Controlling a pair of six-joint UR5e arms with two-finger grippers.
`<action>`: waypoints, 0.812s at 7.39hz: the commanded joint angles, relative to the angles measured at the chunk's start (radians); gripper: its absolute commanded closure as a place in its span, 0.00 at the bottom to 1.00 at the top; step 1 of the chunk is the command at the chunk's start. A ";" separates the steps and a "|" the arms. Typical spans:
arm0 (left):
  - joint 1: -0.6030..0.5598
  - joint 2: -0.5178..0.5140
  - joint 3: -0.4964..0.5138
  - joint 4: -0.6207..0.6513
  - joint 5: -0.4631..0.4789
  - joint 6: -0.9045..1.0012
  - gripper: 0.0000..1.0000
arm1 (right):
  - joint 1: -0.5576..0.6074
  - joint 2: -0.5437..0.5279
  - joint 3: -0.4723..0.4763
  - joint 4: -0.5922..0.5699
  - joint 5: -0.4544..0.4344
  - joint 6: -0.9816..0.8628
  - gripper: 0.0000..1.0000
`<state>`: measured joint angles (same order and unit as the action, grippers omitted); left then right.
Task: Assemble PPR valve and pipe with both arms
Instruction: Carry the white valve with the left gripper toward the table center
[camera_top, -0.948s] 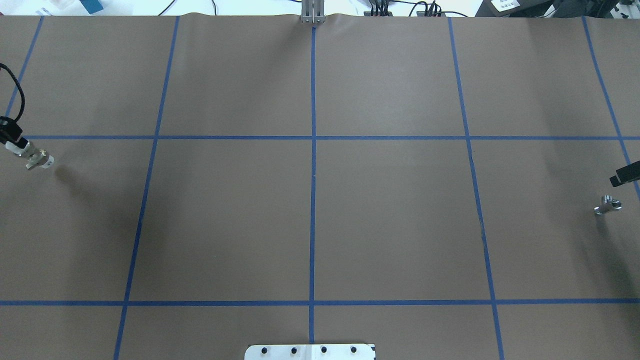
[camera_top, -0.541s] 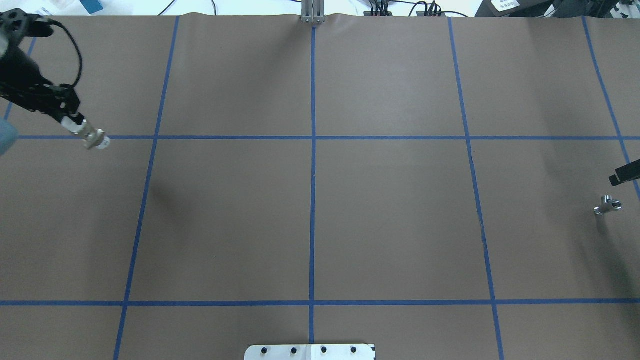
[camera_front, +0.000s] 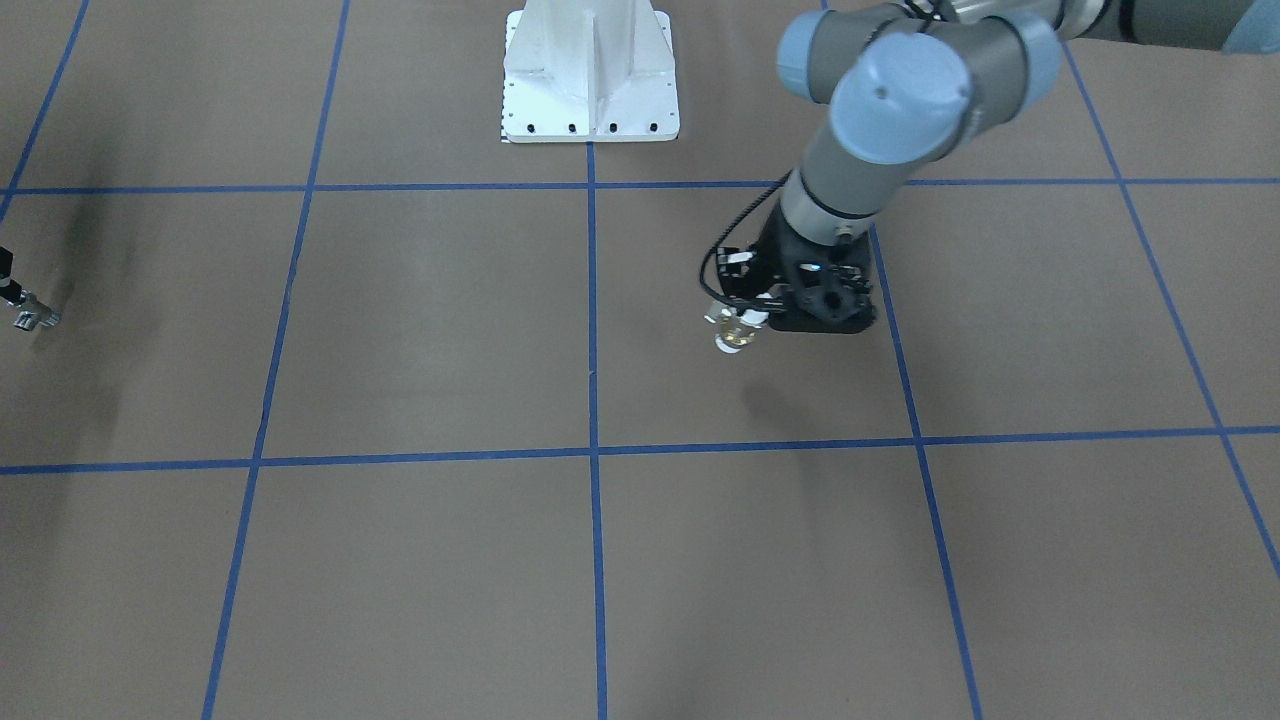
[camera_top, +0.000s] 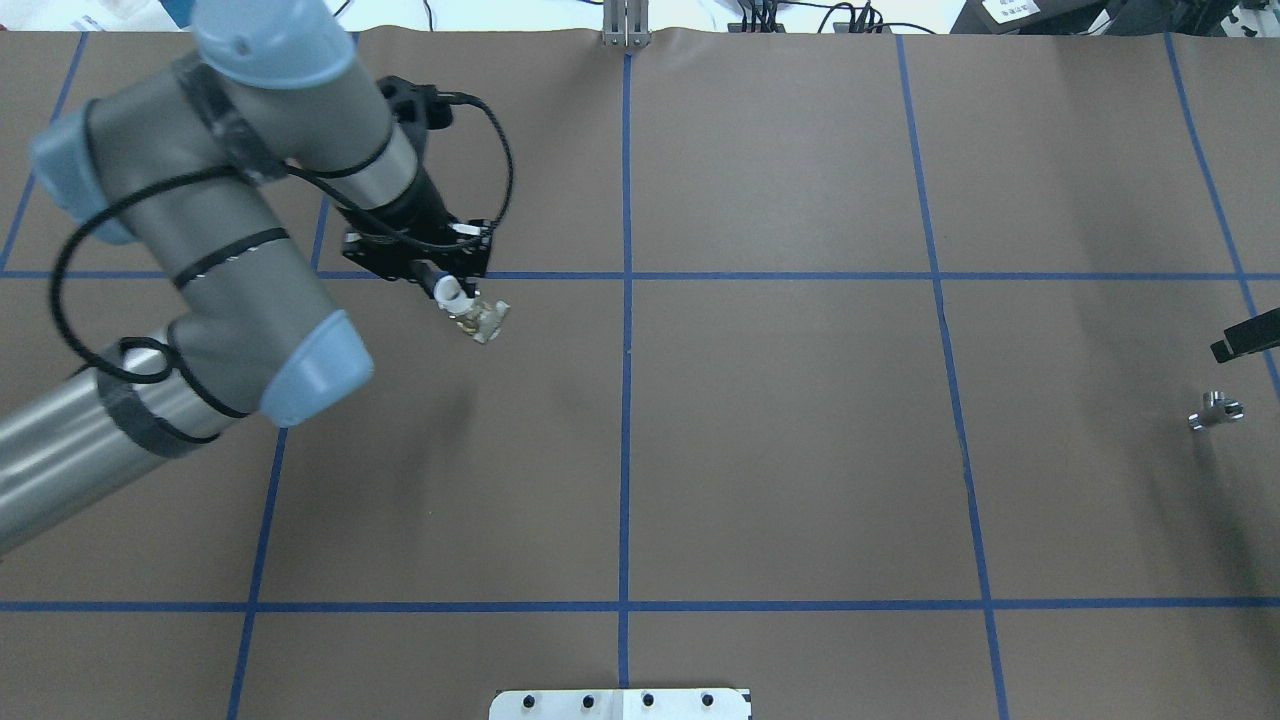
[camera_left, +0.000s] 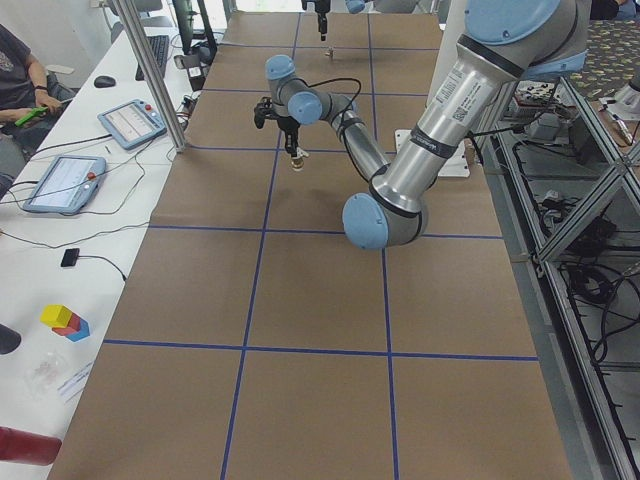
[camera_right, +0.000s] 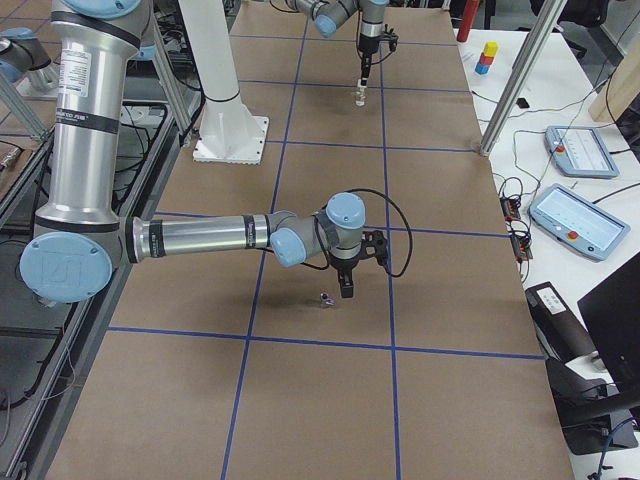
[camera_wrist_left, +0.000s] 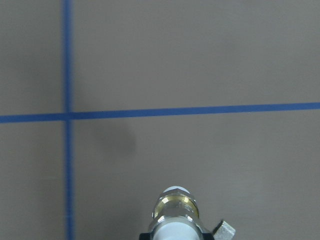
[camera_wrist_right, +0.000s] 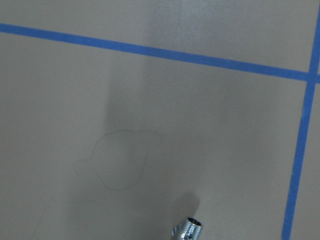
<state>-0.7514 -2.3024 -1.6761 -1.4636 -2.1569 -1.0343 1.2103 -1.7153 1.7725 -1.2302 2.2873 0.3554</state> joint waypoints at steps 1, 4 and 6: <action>0.075 -0.223 0.209 0.002 0.072 -0.088 1.00 | 0.000 0.011 -0.002 0.000 0.000 0.001 0.00; 0.096 -0.290 0.335 -0.001 0.107 -0.079 1.00 | 0.000 0.013 -0.002 -0.002 0.000 0.001 0.00; 0.104 -0.310 0.372 -0.004 0.107 -0.081 1.00 | 0.000 0.013 -0.001 -0.002 0.000 0.001 0.00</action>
<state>-0.6540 -2.5990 -1.3311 -1.4656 -2.0503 -1.1142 1.2103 -1.7028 1.7713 -1.2317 2.2872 0.3559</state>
